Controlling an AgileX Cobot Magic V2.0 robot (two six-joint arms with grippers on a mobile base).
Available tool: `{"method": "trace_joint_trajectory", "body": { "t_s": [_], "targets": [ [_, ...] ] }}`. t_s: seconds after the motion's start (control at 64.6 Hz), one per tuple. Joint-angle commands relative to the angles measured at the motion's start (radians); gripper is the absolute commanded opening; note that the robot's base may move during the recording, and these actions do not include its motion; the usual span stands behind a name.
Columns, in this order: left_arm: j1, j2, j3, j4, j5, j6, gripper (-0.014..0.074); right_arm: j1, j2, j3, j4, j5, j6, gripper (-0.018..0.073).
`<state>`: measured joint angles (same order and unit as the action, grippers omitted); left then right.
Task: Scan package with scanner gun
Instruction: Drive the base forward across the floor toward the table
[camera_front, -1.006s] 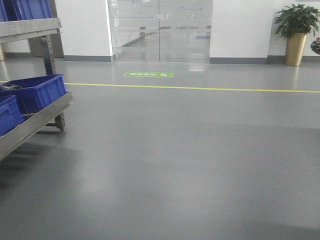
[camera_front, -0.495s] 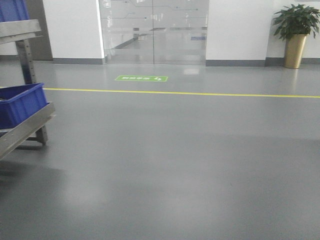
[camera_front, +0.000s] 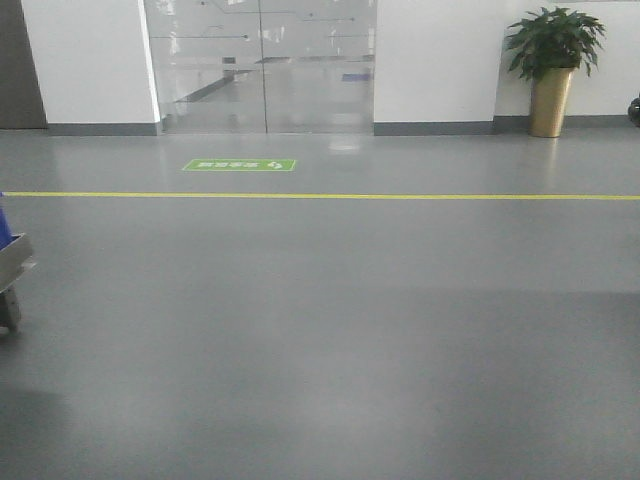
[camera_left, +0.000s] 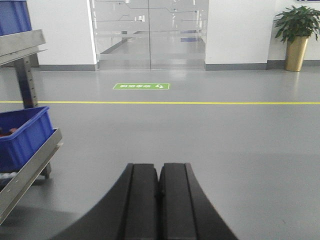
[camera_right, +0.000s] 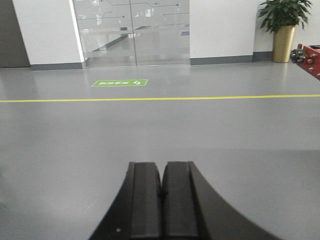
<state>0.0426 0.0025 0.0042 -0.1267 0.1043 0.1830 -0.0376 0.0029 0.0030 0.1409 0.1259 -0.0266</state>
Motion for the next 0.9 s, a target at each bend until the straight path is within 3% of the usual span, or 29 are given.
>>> {"method": "trace_joint_trajectory", "body": {
  "t_s": [0.0, 0.882],
  "targets": [
    [-0.005, -0.003, -0.004, -0.002, -0.016, -0.008, -0.0111, -0.001, -0.003, -0.003, -0.007, -0.023, -0.001, -0.0162],
    [-0.005, -0.003, -0.004, -0.002, -0.016, -0.008, -0.0111, -0.001, -0.003, -0.003, -0.007, -0.023, -0.001, -0.0162]
  ]
}}
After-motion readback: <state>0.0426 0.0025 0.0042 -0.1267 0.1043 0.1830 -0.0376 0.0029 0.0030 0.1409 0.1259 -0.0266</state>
